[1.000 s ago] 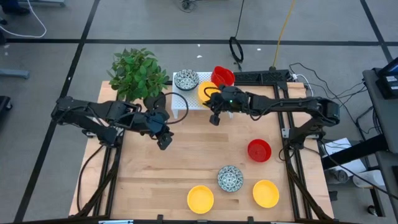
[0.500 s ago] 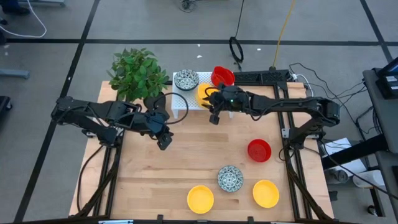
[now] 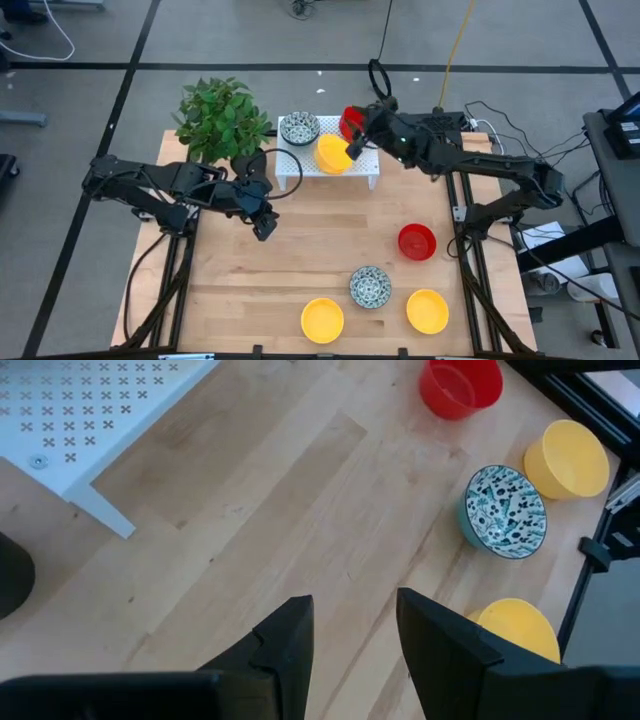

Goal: Pick & Place Mini bowls
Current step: Adjust the red bowls on the shelf, then stack the red bowl on top of the red bowl on the shelf

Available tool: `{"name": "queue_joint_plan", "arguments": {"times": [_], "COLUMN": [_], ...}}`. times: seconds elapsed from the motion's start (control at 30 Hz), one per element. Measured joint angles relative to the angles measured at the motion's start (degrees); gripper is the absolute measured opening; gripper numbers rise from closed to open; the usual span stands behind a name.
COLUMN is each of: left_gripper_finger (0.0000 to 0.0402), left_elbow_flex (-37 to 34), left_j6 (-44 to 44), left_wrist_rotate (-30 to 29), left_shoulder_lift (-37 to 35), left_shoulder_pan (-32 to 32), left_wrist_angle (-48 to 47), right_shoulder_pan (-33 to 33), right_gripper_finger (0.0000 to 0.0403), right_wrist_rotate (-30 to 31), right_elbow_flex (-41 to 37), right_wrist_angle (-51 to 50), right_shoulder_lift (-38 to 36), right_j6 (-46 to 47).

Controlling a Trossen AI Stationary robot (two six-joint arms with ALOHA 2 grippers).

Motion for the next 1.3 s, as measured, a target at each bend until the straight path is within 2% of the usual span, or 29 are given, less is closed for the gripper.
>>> {"name": "queue_joint_plan", "arguments": {"times": [0.13, 0.47, 0.67, 0.8, 0.9, 1.2, 1.3], "left_gripper_finger": [0.0147, 0.0147, 0.0147, 0.0147, 0.0147, 0.0147, 0.0147], "left_elbow_flex": [0.00, 0.00, 0.00, 0.00, 0.00, 0.00, 0.00], "left_j6": [-1.71, -3.93, -3.92, -3.92, -3.96, -4.17, -4.18], "left_wrist_rotate": [-0.04, -0.04, -0.04, -0.04, -0.04, -0.02, 0.00], "left_shoulder_lift": [0.00, 0.00, 0.00, 0.00, 0.00, 0.00, 0.00], "left_shoulder_pan": [-0.02, -0.02, -0.02, -0.01, -0.02, -0.04, -0.04], "left_wrist_angle": [0.03, 0.05, 0.07, 0.07, 0.07, 0.05, 0.05], "right_shoulder_pan": [-2.79, -5.90, -6.91, -7.16, -7.54, -6.98, -6.85], "right_gripper_finger": [0.0169, 0.0169, 0.0169, 0.0169, 0.0169, 0.0169, 0.0169], "right_wrist_rotate": [-0.15, -0.27, -6.04, -6.85, -10.48, -10.37, -10.34], "right_elbow_flex": [-0.14, -0.13, -0.62, -2.01, -3.03, -3.21, -3.21], "right_wrist_angle": [-0.74, -0.78, -2.54, -2.70, -2.77, 6.57, 6.57], "right_shoulder_lift": [3.62, 9.18, 9.15, 9.18, 9.18, 6.14, 4.03], "right_j6": [2.81, 2.30, 2.58, 2.58, 2.59, 2.71, 2.89]}}
